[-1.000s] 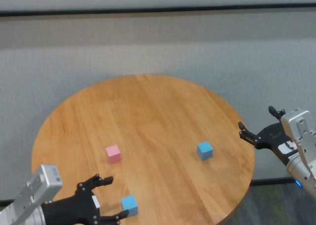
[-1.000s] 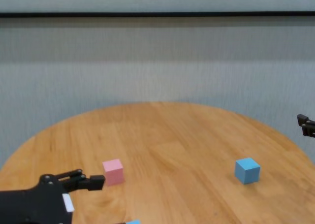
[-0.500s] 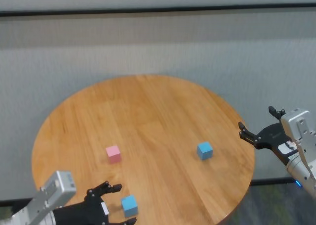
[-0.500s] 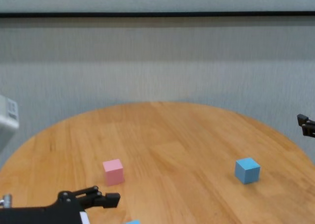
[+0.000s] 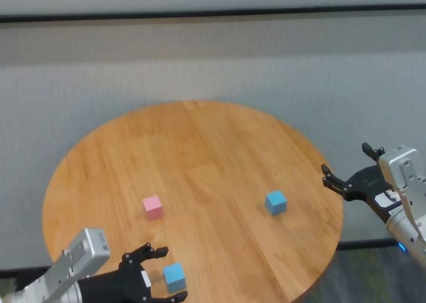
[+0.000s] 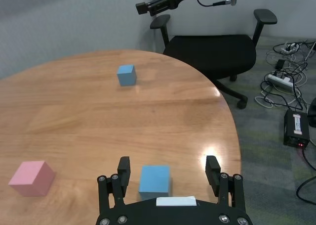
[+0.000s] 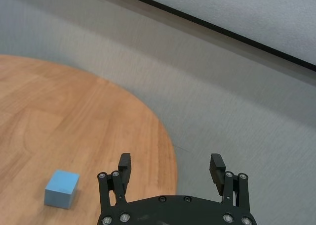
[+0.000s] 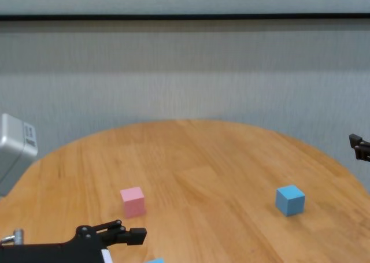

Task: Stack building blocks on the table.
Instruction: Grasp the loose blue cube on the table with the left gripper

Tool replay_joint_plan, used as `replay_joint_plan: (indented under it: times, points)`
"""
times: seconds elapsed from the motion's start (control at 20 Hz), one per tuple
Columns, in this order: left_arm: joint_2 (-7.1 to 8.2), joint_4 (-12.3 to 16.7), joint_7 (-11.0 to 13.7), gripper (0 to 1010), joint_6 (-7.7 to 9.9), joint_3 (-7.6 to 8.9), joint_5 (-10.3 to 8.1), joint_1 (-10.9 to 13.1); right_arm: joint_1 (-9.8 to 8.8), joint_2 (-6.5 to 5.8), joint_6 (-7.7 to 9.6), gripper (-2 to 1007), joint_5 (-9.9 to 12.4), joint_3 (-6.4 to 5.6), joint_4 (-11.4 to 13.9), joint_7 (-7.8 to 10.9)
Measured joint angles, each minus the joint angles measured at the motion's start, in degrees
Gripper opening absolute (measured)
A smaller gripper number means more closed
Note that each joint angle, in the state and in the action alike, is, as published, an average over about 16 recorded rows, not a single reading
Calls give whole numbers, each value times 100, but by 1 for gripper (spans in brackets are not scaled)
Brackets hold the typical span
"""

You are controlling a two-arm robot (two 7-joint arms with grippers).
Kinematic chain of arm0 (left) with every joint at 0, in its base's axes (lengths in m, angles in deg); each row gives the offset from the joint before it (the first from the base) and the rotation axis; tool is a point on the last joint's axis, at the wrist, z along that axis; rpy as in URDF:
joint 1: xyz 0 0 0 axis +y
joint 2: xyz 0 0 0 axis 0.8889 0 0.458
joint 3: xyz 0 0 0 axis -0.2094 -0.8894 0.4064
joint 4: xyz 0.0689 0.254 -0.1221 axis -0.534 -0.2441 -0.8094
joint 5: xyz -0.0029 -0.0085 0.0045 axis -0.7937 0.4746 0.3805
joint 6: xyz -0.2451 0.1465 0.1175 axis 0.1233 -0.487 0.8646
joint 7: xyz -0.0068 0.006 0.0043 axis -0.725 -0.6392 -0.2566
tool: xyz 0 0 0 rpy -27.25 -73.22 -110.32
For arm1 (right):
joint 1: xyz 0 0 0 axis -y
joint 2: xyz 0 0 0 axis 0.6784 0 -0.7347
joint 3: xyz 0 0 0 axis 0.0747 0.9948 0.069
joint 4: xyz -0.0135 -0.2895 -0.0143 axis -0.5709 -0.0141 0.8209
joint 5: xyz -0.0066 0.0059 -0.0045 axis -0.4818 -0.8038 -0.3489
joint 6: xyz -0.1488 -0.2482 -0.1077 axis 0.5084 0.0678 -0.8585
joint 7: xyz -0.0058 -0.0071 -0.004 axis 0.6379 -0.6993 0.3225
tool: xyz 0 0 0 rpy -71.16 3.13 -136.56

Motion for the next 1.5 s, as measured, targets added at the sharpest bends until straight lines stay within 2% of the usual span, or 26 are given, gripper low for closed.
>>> replay_joint_plan:
  times: [0.9,1.5]
  points:
    - [-342,-687,156,1003,-87,-136,176,-359,0,0,0,1003,0,0,0,0]
    - [-437,-919,134,973,-132,-170,267,-451,0,0,0,1003,0,0,0,0]
